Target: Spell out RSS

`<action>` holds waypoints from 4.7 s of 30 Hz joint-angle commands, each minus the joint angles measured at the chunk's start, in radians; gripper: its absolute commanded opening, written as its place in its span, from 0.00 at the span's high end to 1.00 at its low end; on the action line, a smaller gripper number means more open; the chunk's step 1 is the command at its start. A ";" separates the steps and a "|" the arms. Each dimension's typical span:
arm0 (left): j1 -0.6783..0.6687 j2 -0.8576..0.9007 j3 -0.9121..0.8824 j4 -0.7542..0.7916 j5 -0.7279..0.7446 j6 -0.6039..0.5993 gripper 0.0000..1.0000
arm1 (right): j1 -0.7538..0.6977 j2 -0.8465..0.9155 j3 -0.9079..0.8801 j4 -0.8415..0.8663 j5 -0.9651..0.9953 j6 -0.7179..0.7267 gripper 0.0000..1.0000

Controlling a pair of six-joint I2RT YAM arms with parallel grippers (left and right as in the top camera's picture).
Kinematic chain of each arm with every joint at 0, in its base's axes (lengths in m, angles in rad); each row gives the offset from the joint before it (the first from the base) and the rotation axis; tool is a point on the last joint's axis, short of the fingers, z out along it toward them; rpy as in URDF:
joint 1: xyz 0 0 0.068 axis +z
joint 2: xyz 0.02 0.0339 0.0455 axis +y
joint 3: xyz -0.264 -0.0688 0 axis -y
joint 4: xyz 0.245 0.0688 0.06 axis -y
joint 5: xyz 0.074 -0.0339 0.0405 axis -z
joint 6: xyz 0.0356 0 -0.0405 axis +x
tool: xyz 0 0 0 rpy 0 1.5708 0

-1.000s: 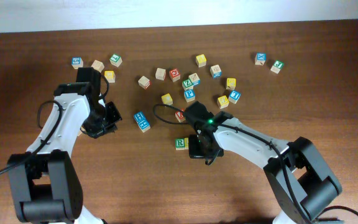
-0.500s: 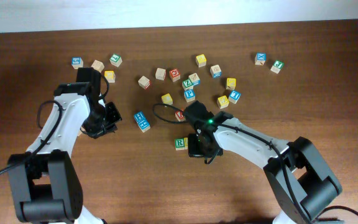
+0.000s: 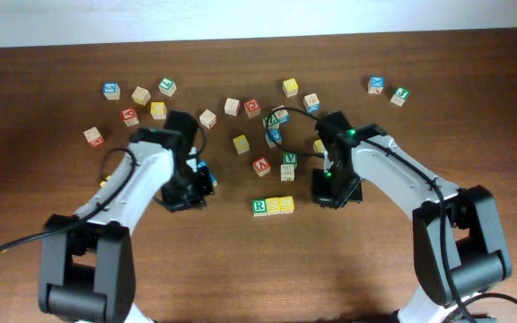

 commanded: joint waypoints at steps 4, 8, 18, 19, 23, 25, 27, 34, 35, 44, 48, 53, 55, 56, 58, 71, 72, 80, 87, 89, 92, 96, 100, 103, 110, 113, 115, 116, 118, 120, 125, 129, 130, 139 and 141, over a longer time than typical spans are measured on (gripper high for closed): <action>-0.113 -0.016 -0.150 0.281 0.083 -0.127 1.00 | -0.004 0.004 -0.014 0.106 -0.119 -0.014 0.95; -0.150 -0.016 -0.154 0.337 0.083 -0.131 1.00 | -0.003 0.006 -0.026 0.152 -0.161 0.012 0.96; -0.196 -0.011 -0.155 0.352 0.083 -0.184 1.00 | 0.040 0.006 -0.100 0.245 -0.173 0.064 0.96; -0.196 -0.011 -0.155 0.352 0.083 -0.184 1.00 | 0.050 0.006 -0.100 0.245 -0.165 0.069 0.95; -0.214 -0.010 -0.155 0.355 0.079 -0.183 1.00 | 0.076 0.007 -0.101 0.248 -0.111 0.102 0.95; -0.217 0.000 -0.155 0.363 0.076 -0.184 1.00 | 0.075 0.013 -0.101 0.249 -0.111 0.101 0.95; -0.217 0.031 -0.155 0.364 0.080 -0.183 1.00 | 0.075 0.026 -0.101 0.249 -0.111 0.101 0.95; -0.231 0.061 -0.155 0.406 0.125 -0.183 1.00 | 0.076 0.047 -0.102 0.250 -0.147 0.121 0.96; -0.241 0.061 -0.155 0.413 0.127 -0.183 1.00 | 0.076 0.047 -0.102 0.251 -0.153 0.121 0.96; -0.245 0.061 -0.155 0.434 0.127 -0.183 1.00 | 0.095 0.047 -0.102 0.265 -0.227 0.121 0.96; -0.245 0.061 -0.155 0.429 0.120 -0.177 1.00 | 0.108 0.047 -0.102 0.274 -0.201 0.124 0.96; -0.245 0.061 -0.155 0.403 0.039 -0.175 1.00 | 0.106 0.047 -0.102 0.262 -0.184 0.119 0.94; -0.245 0.061 -0.154 0.386 0.023 -0.175 1.00 | 0.106 0.047 -0.102 0.264 -0.171 0.112 0.94; -0.245 0.061 -0.154 0.383 0.023 -0.175 1.00 | 0.106 0.047 -0.102 0.268 -0.171 0.112 0.94; -0.245 0.061 -0.154 0.381 0.023 -0.175 1.00 | 0.106 0.047 -0.102 0.273 -0.171 0.112 0.94; -0.245 0.061 -0.154 0.411 0.056 -0.175 1.00 | 0.106 0.047 -0.102 0.292 -0.170 0.112 0.93; -0.245 0.061 -0.154 0.408 0.056 -0.175 1.00 | 0.106 0.047 -0.102 0.296 -0.171 0.105 0.94; -0.244 0.061 -0.154 0.403 0.034 -0.175 1.00 | 0.106 0.047 -0.102 0.281 -0.147 0.105 0.92; -0.166 0.044 -0.122 0.316 -0.088 -0.166 1.00 | 0.026 0.035 -0.031 0.143 -0.060 0.104 0.87; -0.144 -0.002 -0.077 0.264 -0.096 -0.133 1.00 | 0.001 -0.006 0.020 0.069 -0.017 0.085 0.87; -0.135 -0.142 0.021 0.152 -0.173 -0.133 1.00 | -0.006 -0.106 0.150 -0.115 0.093 0.064 0.86; -0.064 -0.349 0.096 0.084 -0.188 -0.110 1.00 | -0.004 -0.234 0.225 -0.237 0.088 0.053 0.81; -0.080 -0.251 0.049 0.043 -0.152 -0.110 1.00 | 0.015 -0.186 0.084 -0.126 0.038 0.063 0.82; -0.151 -0.039 0.022 0.066 -0.078 -0.110 1.00 | 0.017 -0.104 -0.038 0.047 -0.085 0.064 0.84; -0.222 0.154 0.022 0.159 -0.031 -0.133 1.00 | 0.028 0.066 -0.051 0.135 -0.111 0.082 0.86; -0.229 0.184 0.022 0.184 0.027 -0.133 1.00 | 0.054 0.082 -0.052 0.190 -0.163 0.083 0.86; -0.229 0.186 0.022 0.184 0.039 -0.133 1.00 | 0.071 0.082 -0.052 0.217 -0.164 0.098 0.86; -0.229 0.186 0.022 0.184 0.048 -0.133 1.00 | 0.075 0.082 -0.051 0.224 -0.164 0.098 0.86; -0.231 0.186 0.022 0.187 0.057 -0.133 1.00 | 0.076 0.083 -0.052 0.231 -0.165 0.098 0.86; -0.231 0.186 0.022 0.188 0.057 -0.133 1.00 | 0.076 0.083 -0.052 0.231 -0.165 0.098 0.85; -0.231 0.186 0.022 0.189 0.101 -0.133 1.00 | 0.101 0.094 -0.052 0.242 -0.164 0.116 0.85; -0.231 0.186 0.022 0.191 0.102 -0.133 1.00 | 0.102 0.096 -0.052 0.245 -0.165 0.117 0.85; -0.231 0.186 0.022 0.191 0.102 -0.133 1.00 | 0.102 0.096 -0.052 0.246 -0.165 0.117 0.86; -0.231 0.186 0.022 0.192 0.118 -0.133 1.00 | 0.102 0.096 -0.052 0.264 -0.183 0.117 0.85; -0.231 0.186 0.022 0.193 0.117 -0.133 1.00 | 0.102 0.096 -0.052 0.263 -0.182 0.117 0.85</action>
